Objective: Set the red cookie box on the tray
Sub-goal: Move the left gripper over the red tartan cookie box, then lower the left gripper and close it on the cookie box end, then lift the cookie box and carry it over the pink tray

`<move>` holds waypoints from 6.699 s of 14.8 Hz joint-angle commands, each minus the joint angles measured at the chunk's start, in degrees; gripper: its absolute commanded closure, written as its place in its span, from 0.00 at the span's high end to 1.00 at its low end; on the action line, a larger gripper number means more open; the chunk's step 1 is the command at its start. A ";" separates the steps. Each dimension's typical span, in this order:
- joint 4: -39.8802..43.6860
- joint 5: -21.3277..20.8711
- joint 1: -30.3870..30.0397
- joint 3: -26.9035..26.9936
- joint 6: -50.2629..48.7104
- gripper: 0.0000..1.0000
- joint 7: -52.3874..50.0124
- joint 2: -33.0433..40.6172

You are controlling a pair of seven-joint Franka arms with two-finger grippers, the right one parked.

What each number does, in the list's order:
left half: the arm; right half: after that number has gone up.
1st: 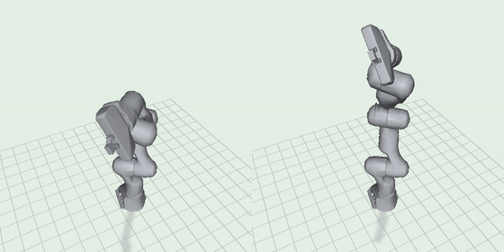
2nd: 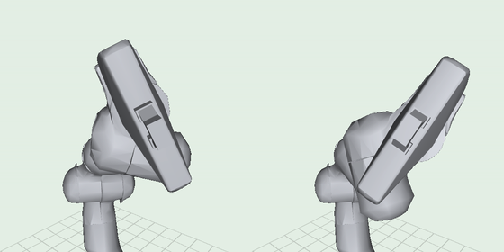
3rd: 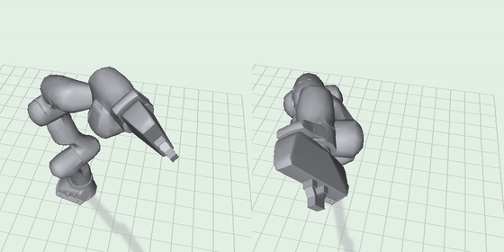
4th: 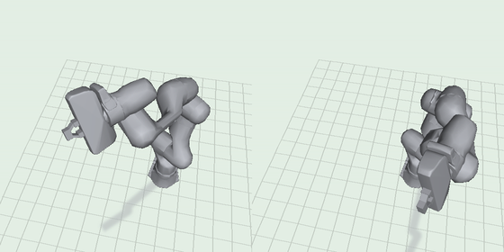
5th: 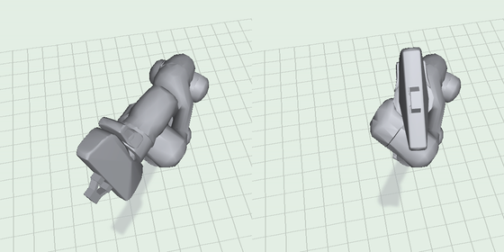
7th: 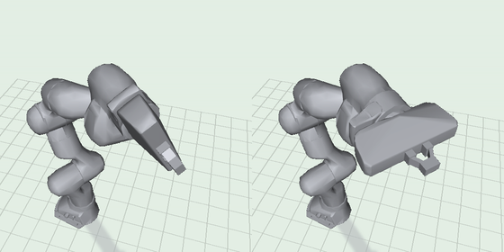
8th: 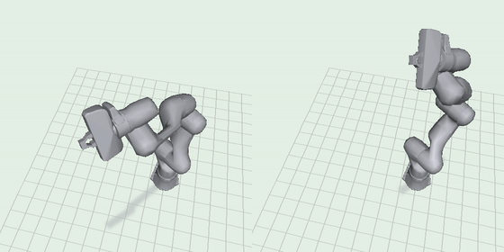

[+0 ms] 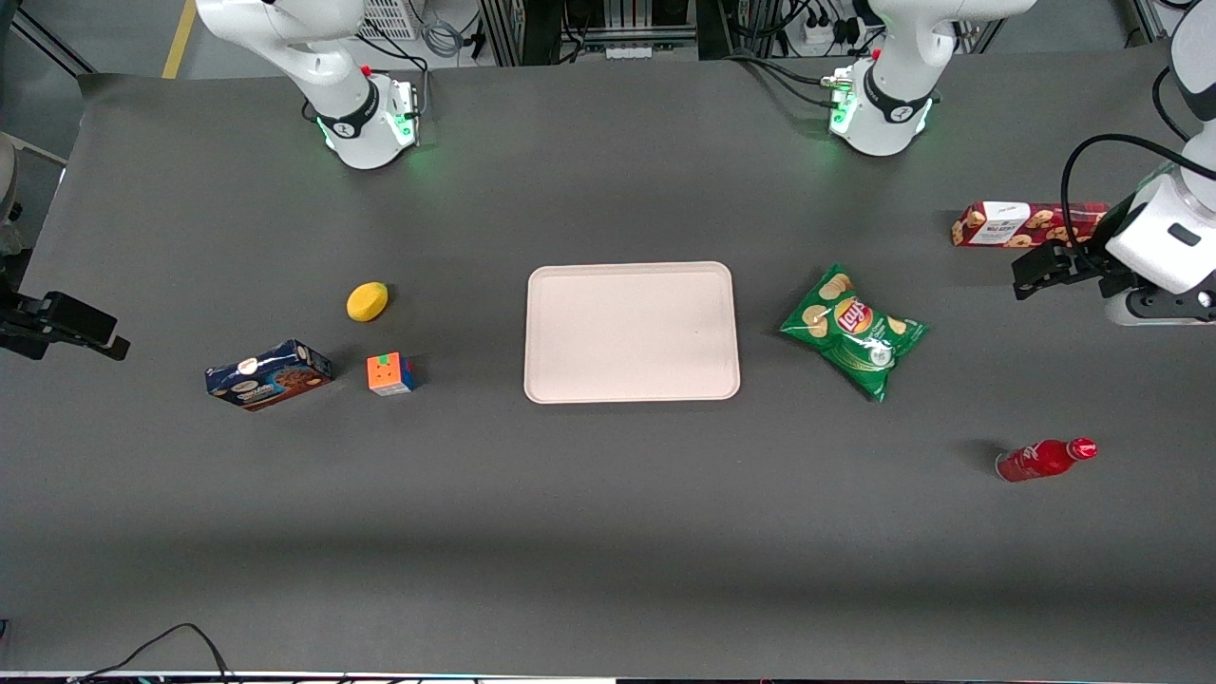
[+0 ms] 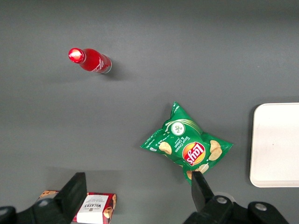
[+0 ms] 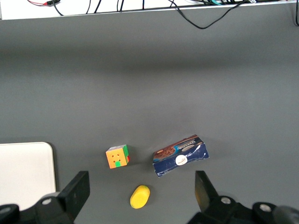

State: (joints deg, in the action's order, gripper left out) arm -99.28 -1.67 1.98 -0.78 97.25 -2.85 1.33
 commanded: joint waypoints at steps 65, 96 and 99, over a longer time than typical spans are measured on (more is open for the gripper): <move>-64.54 -19.95 -16.31 29.61 56.83 0.01 113.59 5.26; -26.31 10.55 6.10 -22.14 29.63 0.00 -19.96 -1.57; -27.10 10.11 8.21 -24.53 39.92 0.00 -28.33 -8.34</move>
State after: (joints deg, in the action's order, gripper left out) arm -127.71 8.32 8.15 -24.32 130.02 -23.76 -0.28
